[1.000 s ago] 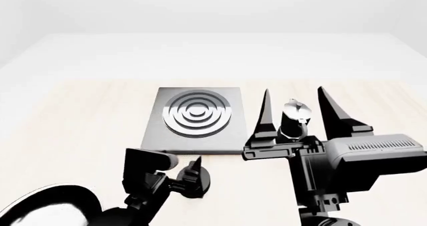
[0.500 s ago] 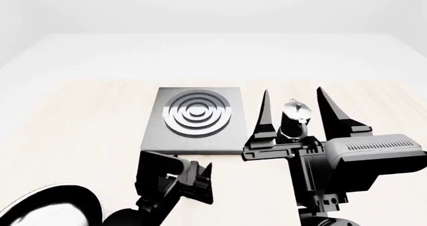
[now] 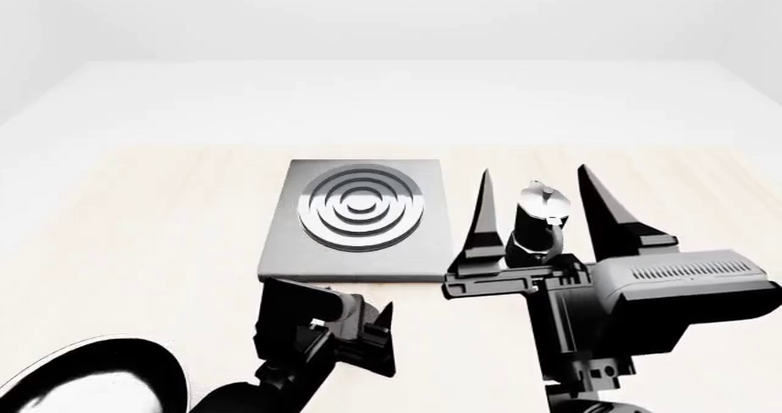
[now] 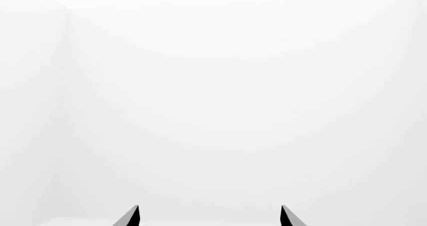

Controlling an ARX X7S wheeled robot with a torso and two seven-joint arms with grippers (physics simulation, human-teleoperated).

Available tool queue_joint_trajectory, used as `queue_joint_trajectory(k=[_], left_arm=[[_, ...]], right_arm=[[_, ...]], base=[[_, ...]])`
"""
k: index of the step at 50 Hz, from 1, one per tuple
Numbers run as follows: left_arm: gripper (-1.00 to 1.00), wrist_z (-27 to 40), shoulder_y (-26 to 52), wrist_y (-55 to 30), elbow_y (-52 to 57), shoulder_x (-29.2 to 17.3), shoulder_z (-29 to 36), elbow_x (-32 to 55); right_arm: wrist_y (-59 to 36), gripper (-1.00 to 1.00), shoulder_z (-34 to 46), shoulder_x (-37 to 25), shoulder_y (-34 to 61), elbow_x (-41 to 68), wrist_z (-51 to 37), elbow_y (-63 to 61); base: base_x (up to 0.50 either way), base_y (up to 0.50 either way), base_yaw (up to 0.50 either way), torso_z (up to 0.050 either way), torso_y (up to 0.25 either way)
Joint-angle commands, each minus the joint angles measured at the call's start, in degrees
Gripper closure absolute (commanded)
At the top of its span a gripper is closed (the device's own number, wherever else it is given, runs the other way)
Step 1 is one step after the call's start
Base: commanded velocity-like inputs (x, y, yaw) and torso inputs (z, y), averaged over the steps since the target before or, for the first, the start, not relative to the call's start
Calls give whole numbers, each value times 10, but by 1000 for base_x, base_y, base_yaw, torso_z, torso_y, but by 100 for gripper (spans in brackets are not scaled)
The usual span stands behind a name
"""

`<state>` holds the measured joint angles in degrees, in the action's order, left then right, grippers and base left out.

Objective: Turn on the stove and put the moka pot on it.

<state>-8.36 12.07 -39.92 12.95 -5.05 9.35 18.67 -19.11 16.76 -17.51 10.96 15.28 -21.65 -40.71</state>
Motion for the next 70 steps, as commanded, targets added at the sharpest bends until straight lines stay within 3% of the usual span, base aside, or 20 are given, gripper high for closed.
queue_joint_trajectory(k=[1, 70], left_arm=[[-100, 17, -2, -9, -1, -3, -5, 15], [-100, 55, -4, 35, -88, -18, 23, 47]], right_arm=[[-1, -100, 0, -3, 1, 5, -3, 1], [38, -100, 22, -13, -13, 2, -9, 27]], base=[[0, 0, 0, 0, 0], [0, 0, 0, 0, 0]])
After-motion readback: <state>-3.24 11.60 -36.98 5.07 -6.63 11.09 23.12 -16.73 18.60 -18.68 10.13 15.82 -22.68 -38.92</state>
